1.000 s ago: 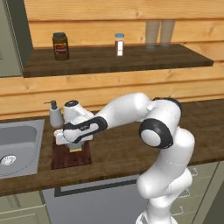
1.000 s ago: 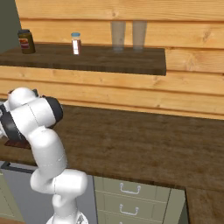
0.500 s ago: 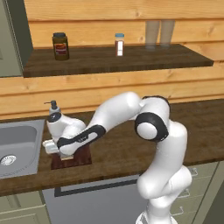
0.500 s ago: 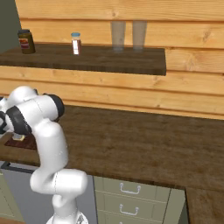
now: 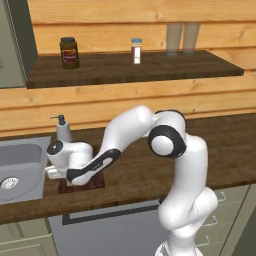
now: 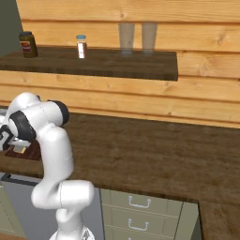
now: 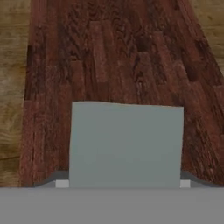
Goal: Pick up the sponge from the counter and clean the cutting board by briefly scrubbing or pressing down on the cutting board. Once finished, release the sponge.
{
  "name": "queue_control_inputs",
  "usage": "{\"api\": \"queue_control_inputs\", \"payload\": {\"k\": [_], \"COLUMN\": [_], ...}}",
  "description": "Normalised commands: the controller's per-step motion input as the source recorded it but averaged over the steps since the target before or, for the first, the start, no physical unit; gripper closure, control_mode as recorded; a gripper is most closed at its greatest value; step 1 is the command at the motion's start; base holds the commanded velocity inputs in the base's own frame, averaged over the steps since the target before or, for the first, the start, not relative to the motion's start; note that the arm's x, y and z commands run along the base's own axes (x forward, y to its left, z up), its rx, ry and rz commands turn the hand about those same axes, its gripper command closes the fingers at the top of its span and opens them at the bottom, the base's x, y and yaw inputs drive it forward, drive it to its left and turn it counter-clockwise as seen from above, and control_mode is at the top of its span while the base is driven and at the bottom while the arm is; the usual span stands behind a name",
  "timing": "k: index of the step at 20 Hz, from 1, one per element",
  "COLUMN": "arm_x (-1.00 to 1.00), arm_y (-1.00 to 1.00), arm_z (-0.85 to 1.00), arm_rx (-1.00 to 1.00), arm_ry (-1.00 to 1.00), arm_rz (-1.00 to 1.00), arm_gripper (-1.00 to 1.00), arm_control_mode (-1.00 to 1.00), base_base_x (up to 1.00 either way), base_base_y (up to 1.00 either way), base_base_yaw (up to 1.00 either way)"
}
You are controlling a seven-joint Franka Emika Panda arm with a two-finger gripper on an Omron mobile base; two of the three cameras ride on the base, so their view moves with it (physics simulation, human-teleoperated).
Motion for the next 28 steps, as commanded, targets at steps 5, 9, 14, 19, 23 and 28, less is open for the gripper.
{"api": "queue_control_inputs", "payload": {"k": [5, 9, 14, 19, 23, 28], "arm_x": [0.0, 0.0, 0.0, 0.08, 0.27, 0.36], "arm_y": [0.0, 0.0, -0.04, -0.12, -0.15, -0.09], "arm_z": [-0.28, -0.24, -0.17, -0.1, 0.0, -0.02], "arm_rx": [0.0, 0.0, 0.0, 0.0, 0.0, 0.0], "arm_ry": [-0.18, -0.15, -0.16, -0.13, -0.02, 0.0], "arm_rz": [-0.06, -0.04, -0.02, 0.0, 0.0, 0.0], "arm_gripper": [1.0, 1.0, 1.0, 1.0, 1.0, 1.0], "arm_control_mode": [-1.0, -1.0, -1.0, -1.0, -1.0, -1.0], "base_base_x": [0.0, 0.0, 0.0, 0.0, 0.0, 0.0], "base_base_y": [0.0, 0.0, 0.0, 0.0, 0.0, 0.0], "base_base_yaw": [0.0, 0.0, 0.0, 0.0, 0.0, 0.0]}}
